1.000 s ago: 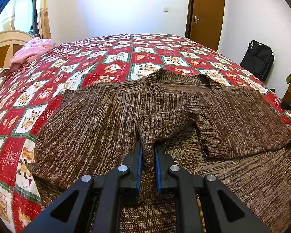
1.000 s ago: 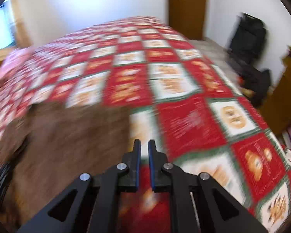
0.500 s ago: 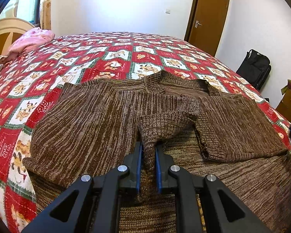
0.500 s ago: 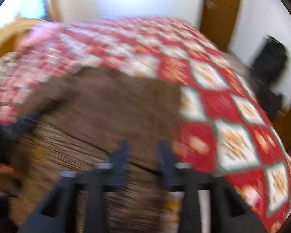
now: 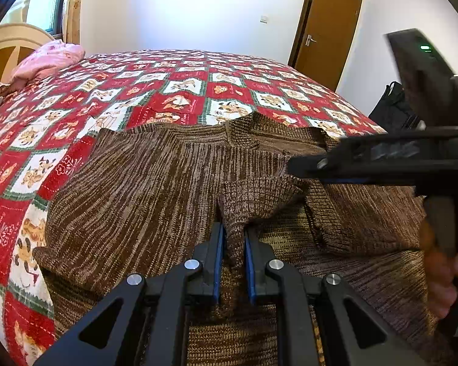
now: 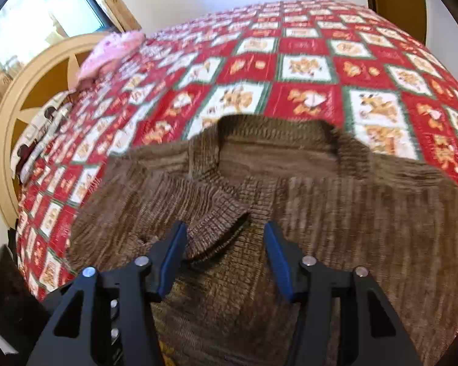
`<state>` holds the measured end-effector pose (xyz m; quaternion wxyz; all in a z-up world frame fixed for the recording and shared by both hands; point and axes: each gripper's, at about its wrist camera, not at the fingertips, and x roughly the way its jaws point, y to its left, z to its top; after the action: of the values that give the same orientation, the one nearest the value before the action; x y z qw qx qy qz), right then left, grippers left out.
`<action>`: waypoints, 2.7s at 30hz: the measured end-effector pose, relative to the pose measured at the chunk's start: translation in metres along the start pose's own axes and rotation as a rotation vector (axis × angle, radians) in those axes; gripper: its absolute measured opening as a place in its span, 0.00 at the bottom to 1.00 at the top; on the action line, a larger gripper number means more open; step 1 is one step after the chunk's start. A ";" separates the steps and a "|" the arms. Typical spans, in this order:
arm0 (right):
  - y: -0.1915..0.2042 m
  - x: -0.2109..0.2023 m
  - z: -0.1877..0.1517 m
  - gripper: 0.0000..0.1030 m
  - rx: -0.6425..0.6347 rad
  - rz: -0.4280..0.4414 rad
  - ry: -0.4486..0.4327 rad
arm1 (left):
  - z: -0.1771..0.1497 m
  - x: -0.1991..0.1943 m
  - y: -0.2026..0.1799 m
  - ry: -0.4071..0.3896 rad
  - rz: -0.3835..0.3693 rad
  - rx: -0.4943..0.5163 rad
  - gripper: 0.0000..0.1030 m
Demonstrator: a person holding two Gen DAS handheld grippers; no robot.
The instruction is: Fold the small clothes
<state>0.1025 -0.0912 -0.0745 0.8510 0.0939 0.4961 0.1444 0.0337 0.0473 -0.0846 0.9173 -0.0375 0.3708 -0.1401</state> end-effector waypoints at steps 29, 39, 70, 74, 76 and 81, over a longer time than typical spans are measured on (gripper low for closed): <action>-0.048 -0.024 0.017 0.65 0.059 0.099 -0.102 | 0.007 0.014 -0.051 0.022 -0.044 0.166 0.15; -0.014 0.019 0.019 0.33 -0.159 0.013 -0.039 | 0.003 0.013 -0.054 0.013 -0.041 0.178 0.15; 0.019 -0.058 -0.025 0.34 -0.228 -0.016 -0.139 | -0.008 -0.044 0.030 0.110 0.010 0.148 0.57; 0.040 -0.036 -0.019 0.34 -0.245 0.002 -0.131 | 0.005 -0.029 0.063 0.124 0.103 0.027 0.57; 0.049 -0.021 -0.013 0.34 -0.257 0.019 -0.097 | 0.007 -0.026 0.074 0.120 0.092 -0.038 0.57; 0.049 -0.005 -0.018 0.34 -0.288 -0.019 -0.020 | -0.005 -0.040 0.064 0.105 0.109 0.001 0.57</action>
<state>0.0767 -0.0468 -0.0646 0.8618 -0.0327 0.4628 0.2050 0.0173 0.1197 -0.0730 0.9028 -0.0093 0.4200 -0.0918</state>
